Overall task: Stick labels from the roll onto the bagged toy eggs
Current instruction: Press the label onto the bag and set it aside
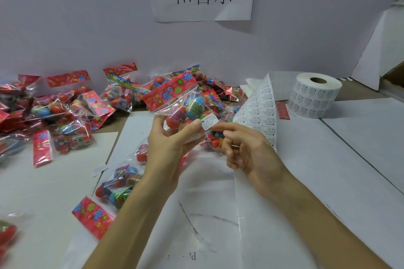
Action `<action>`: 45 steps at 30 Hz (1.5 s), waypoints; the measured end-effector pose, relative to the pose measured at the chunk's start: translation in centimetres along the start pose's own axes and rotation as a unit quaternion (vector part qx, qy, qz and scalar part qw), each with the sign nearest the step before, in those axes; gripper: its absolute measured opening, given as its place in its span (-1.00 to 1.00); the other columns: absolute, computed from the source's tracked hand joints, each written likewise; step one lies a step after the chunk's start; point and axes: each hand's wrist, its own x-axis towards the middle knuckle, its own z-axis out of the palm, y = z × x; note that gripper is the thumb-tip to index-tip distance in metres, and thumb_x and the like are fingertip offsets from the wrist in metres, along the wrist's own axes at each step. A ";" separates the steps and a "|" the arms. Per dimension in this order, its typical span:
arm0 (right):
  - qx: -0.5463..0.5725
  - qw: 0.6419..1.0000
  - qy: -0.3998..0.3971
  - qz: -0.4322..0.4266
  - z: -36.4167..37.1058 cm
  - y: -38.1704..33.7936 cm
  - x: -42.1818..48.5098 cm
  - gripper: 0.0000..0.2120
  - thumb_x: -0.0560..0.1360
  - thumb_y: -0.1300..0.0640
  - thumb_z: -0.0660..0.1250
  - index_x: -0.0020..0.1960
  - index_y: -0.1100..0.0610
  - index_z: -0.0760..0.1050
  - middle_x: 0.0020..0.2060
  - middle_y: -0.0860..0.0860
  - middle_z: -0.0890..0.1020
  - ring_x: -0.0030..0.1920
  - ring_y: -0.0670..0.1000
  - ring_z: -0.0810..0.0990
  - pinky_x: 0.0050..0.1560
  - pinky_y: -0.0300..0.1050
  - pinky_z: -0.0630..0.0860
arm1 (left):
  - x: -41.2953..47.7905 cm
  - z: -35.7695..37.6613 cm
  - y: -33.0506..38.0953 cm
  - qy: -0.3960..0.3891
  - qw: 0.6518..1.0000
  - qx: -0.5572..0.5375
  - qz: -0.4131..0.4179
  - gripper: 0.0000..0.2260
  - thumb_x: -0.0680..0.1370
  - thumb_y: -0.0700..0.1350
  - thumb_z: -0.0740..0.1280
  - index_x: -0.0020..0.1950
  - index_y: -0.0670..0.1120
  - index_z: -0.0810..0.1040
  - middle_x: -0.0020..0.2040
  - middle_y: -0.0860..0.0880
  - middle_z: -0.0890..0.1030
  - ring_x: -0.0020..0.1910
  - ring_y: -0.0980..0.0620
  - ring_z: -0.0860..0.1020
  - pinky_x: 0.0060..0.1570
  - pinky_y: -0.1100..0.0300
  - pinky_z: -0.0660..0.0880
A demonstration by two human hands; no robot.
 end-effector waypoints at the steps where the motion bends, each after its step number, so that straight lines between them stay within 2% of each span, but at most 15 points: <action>1: 0.001 1.000 -0.001 0.000 0.0 0.0 0.0 -0.70 0.41 0.08 0.32 0.06 0.07 0.72 -0.44 0.05 0.44 -0.41 -0.06 0.35 -0.47 -0.22 0.29 | 0.0 0.0 0.0 0.001 1.000 0.008 0.001 -0.33 0.27 -0.08 0.58 0.34 -0.05 0.46 0.05 -0.12 0.75 0.02 -0.16 0.74 0.10 -0.01 0.66; 7: -0.001 1.000 -0.007 0.003 0.1 0.0 0.0 -0.69 0.41 0.08 0.32 0.07 0.09 0.72 -0.46 0.03 0.43 -0.31 0.06 0.34 -0.46 -0.23 0.31 | 0.1 -0.1 -0.4 0.016 0.999 0.027 0.007 -0.36 0.29 -0.11 0.59 0.33 -0.05 0.47 0.10 -0.13 0.73 0.00 -0.15 0.74 0.04 0.00 0.68; 13: -0.002 1.000 -0.015 0.007 0.1 0.1 0.0 -0.67 0.41 0.07 0.32 0.11 0.11 0.71 -0.45 0.03 0.43 -0.30 0.04 0.32 -0.45 -0.22 0.30 | 0.0 0.0 -0.4 0.036 0.999 0.014 0.017 -0.29 0.25 -0.11 0.58 0.37 -0.09 0.46 0.10 -0.15 0.73 -0.01 -0.16 0.74 -0.01 0.03 0.70; 19: -0.008 0.999 -0.032 0.011 0.0 0.1 0.0 -0.65 0.43 0.07 0.31 0.15 0.08 0.71 -0.45 0.00 0.45 -0.39 -0.03 0.31 -0.45 -0.24 0.32 | 0.2 -0.1 -0.6 0.055 0.998 0.013 0.031 -0.46 0.43 -0.24 0.56 0.36 -0.06 0.47 0.10 -0.12 0.73 0.00 -0.12 0.74 -0.03 0.08 0.70; 25: -0.004 0.998 -0.052 0.027 0.2 0.1 0.0 -0.61 0.43 0.08 0.28 0.21 0.07 0.69 -0.43 0.02 0.46 -0.46 -0.06 0.30 -0.44 -0.24 0.33 | 0.3 -0.1 -0.8 0.093 0.992 0.032 0.078 -0.57 0.46 -0.29 0.55 0.22 0.01 0.50 -0.03 -0.01 0.75 -0.04 -0.05 0.75 -0.14 0.21 0.67; 29: 0.006 0.997 -0.074 0.034 0.3 0.0 -0.3 -0.63 0.52 0.14 0.27 0.29 0.10 0.63 -0.40 0.03 0.48 -0.46 -0.06 0.29 -0.42 -0.23 0.34 | -0.2 0.1 -0.9 0.121 0.980 0.072 0.140 -0.53 0.46 -0.28 0.56 0.26 -0.07 0.45 0.03 -0.06 0.71 -0.05 0.04 0.74 -0.04 0.17 0.69; 32: 0.015 0.995 -0.086 0.038 0.3 -0.1 -0.5 -0.65 0.63 0.24 0.17 0.33 0.11 0.59 -0.39 0.03 0.50 -0.45 -0.06 0.27 -0.41 -0.23 0.34 | -0.6 0.3 -0.9 0.120 0.969 0.101 0.191 -0.53 0.47 -0.27 0.56 0.27 -0.06 0.43 0.05 -0.06 0.69 -0.05 0.10 0.73 -0.10 0.28 0.65; 35: 0.015 0.994 -0.096 0.041 0.4 -0.2 -0.4 -0.64 0.62 0.23 0.19 0.37 0.11 0.55 -0.37 0.03 0.50 -0.46 -0.07 0.29 -0.41 -0.22 0.35 | -0.7 0.5 -0.9 0.120 0.960 0.123 0.219 -0.50 0.46 -0.27 0.57 0.28 -0.02 0.40 0.10 -0.03 0.65 -0.01 0.11 0.72 -0.09 0.34 0.61; 38: 0.009 0.995 -0.091 0.045 0.5 -0.3 -0.4 -0.59 0.57 0.19 0.24 0.40 0.14 0.51 -0.36 0.04 0.51 -0.46 -0.07 0.29 -0.42 -0.22 0.36 | -0.6 0.5 -1.0 0.113 0.960 0.127 0.222 -0.49 0.46 -0.27 0.56 0.29 -0.02 0.40 0.12 -0.04 0.65 0.00 0.09 0.71 -0.08 0.34 0.61; 42: 0.003 0.995 -0.060 0.078 0.3 0.0 -0.1 -0.66 0.64 0.23 0.19 0.39 0.11 0.48 -0.33 0.04 0.53 -0.48 -0.06 0.32 -0.42 -0.19 0.37 | -0.7 0.5 -1.0 0.110 0.963 0.117 0.219 -0.52 0.48 -0.27 0.56 0.27 -0.01 0.42 0.08 -0.06 0.67 -0.02 0.08 0.72 -0.07 0.29 0.63; 45: 0.019 0.997 -0.021 0.071 0.4 0.1 0.0 -0.69 0.60 0.18 0.32 0.33 0.10 0.50 -0.27 0.07 0.55 -0.45 -0.03 0.41 -0.41 -0.17 0.42 | -0.6 0.4 -0.7 0.083 0.971 0.102 0.199 -0.52 0.47 -0.29 0.55 0.29 -0.06 0.43 0.11 -0.12 0.68 0.01 0.01 0.73 -0.03 0.17 0.68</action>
